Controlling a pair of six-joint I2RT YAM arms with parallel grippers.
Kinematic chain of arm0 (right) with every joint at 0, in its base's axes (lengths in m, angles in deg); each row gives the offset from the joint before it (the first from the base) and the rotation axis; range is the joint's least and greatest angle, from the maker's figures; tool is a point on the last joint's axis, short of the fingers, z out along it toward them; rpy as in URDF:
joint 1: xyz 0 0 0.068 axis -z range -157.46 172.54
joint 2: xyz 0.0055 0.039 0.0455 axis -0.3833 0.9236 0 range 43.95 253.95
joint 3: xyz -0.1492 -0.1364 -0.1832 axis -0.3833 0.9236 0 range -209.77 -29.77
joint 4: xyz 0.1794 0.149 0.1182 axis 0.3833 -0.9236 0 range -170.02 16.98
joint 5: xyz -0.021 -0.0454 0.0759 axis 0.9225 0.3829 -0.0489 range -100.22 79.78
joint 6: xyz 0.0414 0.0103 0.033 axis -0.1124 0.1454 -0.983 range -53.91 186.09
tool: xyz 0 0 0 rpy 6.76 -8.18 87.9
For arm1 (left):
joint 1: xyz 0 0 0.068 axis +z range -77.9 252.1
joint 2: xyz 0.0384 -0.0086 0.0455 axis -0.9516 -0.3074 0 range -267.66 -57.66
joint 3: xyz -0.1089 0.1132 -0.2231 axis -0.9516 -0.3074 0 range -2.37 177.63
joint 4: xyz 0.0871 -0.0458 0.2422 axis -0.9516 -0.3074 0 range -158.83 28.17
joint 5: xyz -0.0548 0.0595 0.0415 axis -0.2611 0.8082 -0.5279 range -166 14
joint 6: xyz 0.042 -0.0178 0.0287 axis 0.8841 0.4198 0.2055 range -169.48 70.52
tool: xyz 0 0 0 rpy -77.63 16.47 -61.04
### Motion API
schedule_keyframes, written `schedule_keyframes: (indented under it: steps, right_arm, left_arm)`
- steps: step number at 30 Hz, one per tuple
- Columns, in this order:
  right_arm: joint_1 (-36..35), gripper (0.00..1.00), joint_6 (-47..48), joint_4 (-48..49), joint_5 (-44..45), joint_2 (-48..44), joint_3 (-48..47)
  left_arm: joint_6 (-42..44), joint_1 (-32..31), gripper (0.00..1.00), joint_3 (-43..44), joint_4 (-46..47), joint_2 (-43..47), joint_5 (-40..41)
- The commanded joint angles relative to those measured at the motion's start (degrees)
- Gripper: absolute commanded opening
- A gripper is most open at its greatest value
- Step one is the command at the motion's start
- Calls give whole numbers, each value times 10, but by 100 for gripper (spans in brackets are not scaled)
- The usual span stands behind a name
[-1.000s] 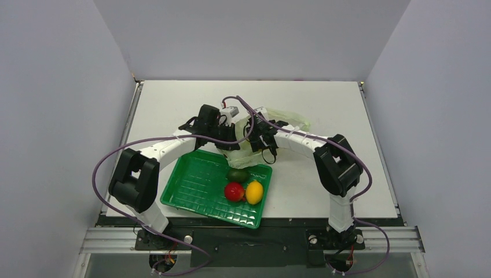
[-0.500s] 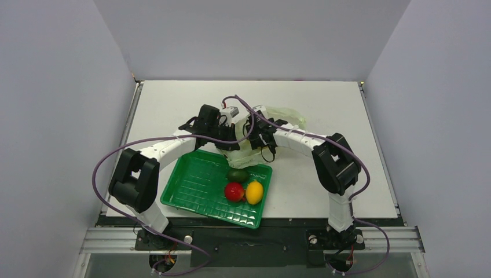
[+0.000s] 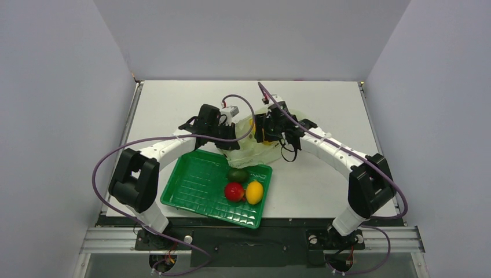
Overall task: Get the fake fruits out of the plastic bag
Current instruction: Take out the fake fruit from the plastic bag.
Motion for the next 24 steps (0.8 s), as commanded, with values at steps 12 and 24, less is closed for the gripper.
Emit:
schedule_keyframes:
  steps: [12,24]
  right_arm:
    - [26,0,-86,55,-157,-164,48]
    - [-41,0,-81,-24,-69,-332,105]
  left_arm:
    - [29,19,0,36,-19,34,47]
    - [3,52,14,143,-39,1,68]
